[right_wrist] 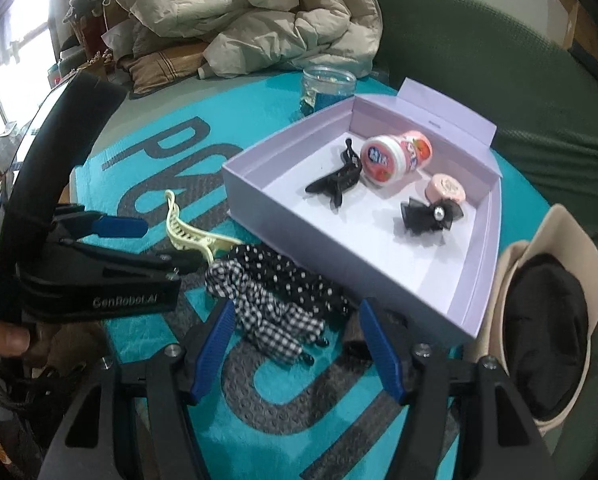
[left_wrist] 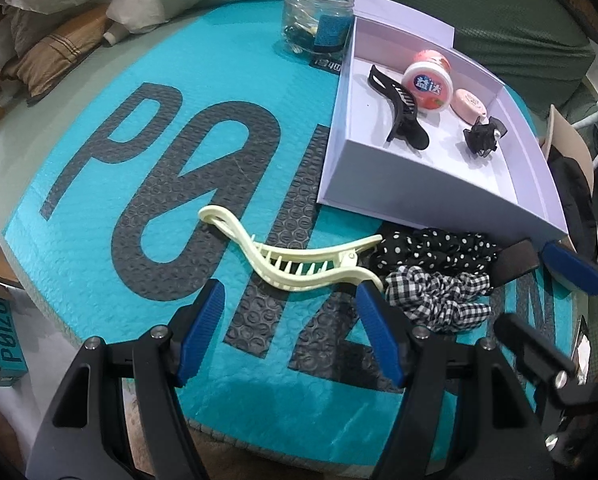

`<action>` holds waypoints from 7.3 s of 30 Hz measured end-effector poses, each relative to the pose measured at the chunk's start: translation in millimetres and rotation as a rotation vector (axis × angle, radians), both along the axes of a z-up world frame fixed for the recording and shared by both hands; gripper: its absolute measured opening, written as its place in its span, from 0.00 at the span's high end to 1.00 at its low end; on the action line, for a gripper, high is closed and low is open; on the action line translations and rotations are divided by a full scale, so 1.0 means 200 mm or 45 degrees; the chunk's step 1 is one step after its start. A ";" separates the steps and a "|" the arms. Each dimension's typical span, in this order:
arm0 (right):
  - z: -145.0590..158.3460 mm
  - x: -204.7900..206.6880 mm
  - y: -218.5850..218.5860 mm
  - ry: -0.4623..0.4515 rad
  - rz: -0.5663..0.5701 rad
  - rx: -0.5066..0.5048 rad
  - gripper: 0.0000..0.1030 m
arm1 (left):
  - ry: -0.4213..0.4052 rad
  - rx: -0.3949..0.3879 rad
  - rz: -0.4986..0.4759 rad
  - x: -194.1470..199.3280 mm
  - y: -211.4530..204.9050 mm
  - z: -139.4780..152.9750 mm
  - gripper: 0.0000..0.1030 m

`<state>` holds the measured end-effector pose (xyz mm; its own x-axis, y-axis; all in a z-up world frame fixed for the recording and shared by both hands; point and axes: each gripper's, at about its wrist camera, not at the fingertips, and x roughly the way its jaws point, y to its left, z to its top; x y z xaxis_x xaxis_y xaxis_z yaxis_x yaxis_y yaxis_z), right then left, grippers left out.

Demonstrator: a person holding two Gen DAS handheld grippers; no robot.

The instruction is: Organize objects

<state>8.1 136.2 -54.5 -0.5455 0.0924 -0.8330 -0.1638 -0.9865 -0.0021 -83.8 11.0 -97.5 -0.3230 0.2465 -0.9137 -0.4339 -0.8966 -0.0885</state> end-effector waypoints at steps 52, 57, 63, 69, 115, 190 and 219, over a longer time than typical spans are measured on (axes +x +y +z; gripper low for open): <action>-0.25 0.08 0.23 0.064 -0.241 -0.144 0.35 | 0.083 0.034 0.079 -0.08 0.04 0.01 0.19; -0.27 0.07 0.23 0.052 -0.239 -0.158 0.35 | 0.136 -0.001 0.053 -0.08 0.07 0.04 0.19; -0.28 0.07 0.20 0.045 -0.224 -0.137 0.35 | 0.102 0.024 -0.006 -0.11 0.09 0.00 0.15; -0.30 0.07 0.20 0.033 -0.216 -0.153 0.35 | 0.028 0.050 -0.110 -0.05 0.12 -0.05 0.35; -0.25 0.00 0.19 0.174 -0.200 -0.232 0.52 | 0.063 0.056 0.170 -0.17 -0.05 -0.04 0.47; 0.22 0.13 0.14 0.290 0.030 -0.083 0.88 | 0.194 0.105 -0.152 0.21 0.14 0.38 0.83; 0.09 -0.14 0.52 0.164 -0.081 -0.122 0.88 | 0.174 0.070 -0.296 -0.10 0.52 0.28 0.83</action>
<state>-20.6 239.5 -36.6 -0.6440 0.0538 -0.7632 -0.2188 -0.9688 0.1163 -104.5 114.5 -40.8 -0.3715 0.3767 -0.8486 -0.6390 -0.7668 -0.0606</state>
